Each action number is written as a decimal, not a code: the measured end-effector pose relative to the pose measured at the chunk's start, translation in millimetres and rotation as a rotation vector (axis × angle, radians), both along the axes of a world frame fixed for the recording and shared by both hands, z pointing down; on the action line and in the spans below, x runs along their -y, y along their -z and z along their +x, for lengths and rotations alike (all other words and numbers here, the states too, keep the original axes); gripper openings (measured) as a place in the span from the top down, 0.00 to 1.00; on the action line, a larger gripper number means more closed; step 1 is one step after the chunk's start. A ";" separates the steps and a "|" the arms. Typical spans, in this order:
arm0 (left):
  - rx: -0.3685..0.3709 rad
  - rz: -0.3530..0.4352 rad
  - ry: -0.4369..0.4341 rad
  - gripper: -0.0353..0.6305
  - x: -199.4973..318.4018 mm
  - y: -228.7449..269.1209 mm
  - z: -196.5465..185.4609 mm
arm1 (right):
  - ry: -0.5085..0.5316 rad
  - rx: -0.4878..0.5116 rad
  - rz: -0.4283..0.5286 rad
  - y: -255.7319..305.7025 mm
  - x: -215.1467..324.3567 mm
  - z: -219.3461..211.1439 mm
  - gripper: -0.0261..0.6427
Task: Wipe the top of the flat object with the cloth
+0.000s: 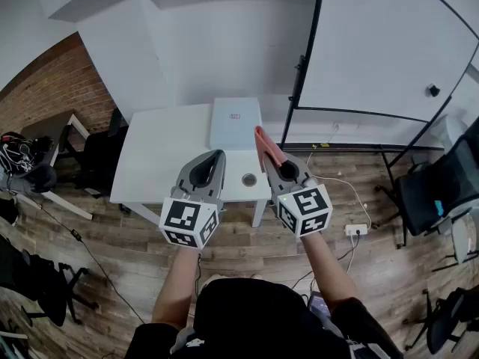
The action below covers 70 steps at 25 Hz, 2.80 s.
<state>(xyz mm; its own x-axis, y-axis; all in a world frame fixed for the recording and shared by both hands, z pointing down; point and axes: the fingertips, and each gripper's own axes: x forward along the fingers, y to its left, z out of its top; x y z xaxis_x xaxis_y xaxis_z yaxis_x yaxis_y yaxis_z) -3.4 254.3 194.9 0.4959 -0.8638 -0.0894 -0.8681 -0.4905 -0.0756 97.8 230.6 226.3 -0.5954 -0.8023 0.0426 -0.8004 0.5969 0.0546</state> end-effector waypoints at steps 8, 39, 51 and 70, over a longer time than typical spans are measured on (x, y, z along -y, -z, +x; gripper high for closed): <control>-0.009 -0.009 -0.010 0.93 -1.3 -1.6 7.3 | -0.014 0.031 0.010 -0.2 -1.5 8.1 0.89; -0.004 -0.059 -0.006 0.93 91.2 -35.2 5.2 | -0.004 0.047 -0.052 -35.2 91.1 10.7 0.90; -0.043 -0.087 -0.042 0.93 242.8 -39.0 -42.5 | -0.042 0.034 -0.106 -43.3 239.0 -33.2 0.90; -0.095 -0.156 -0.128 0.93 356.4 -62.4 -92.4 | -0.113 -0.009 -0.152 -58.0 348.0 -80.1 0.89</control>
